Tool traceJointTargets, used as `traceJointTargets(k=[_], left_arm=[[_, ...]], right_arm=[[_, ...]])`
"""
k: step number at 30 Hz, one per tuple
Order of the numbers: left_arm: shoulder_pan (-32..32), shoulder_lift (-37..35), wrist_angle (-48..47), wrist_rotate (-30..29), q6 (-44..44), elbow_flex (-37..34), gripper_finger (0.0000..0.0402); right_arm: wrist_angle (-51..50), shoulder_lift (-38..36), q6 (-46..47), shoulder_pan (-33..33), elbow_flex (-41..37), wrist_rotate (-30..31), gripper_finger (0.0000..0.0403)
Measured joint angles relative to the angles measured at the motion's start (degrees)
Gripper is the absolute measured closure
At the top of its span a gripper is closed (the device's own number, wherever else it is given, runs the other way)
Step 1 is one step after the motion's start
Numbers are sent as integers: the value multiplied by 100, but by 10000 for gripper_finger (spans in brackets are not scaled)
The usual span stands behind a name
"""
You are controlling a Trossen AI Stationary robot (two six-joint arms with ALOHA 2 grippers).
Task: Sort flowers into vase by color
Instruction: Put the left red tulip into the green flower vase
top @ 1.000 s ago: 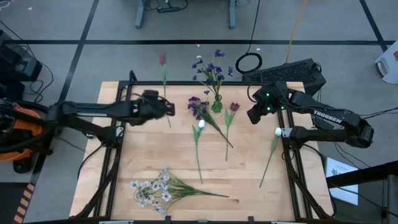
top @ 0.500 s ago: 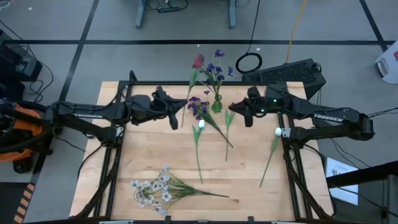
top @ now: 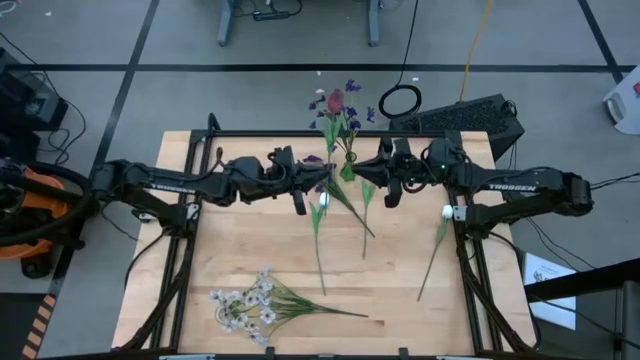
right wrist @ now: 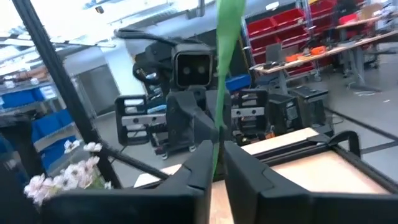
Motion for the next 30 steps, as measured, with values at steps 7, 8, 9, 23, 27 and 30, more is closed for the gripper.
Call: traceJointTargets(k=[7, 8, 9, 23, 27, 30], left_arm=[[-1, 20, -209, 48, -62, 0, 391], [-1, 20, -243, 48, -62, 0, 391], [-1, 20, -268, 48, -62, 0, 391], [0, 20, -909, 142, -68, 0, 391], [-2, 18, -1028, 176, -86, 0, 391], [-1, 18, -1103, 273, -103, 0, 391]], right_arm=[[615, 462, -10, -1, -2, -74, 303], [736, 517, -10, -1, 0, -139, 295], [876, 586, -10, -1, -2, -174, 287], [1638, 1181, -10, -18, 0, -124, 248], [1737, 1232, -12, -18, 0, -121, 248], [1750, 1227, -110, -18, 0, 10, 248]])
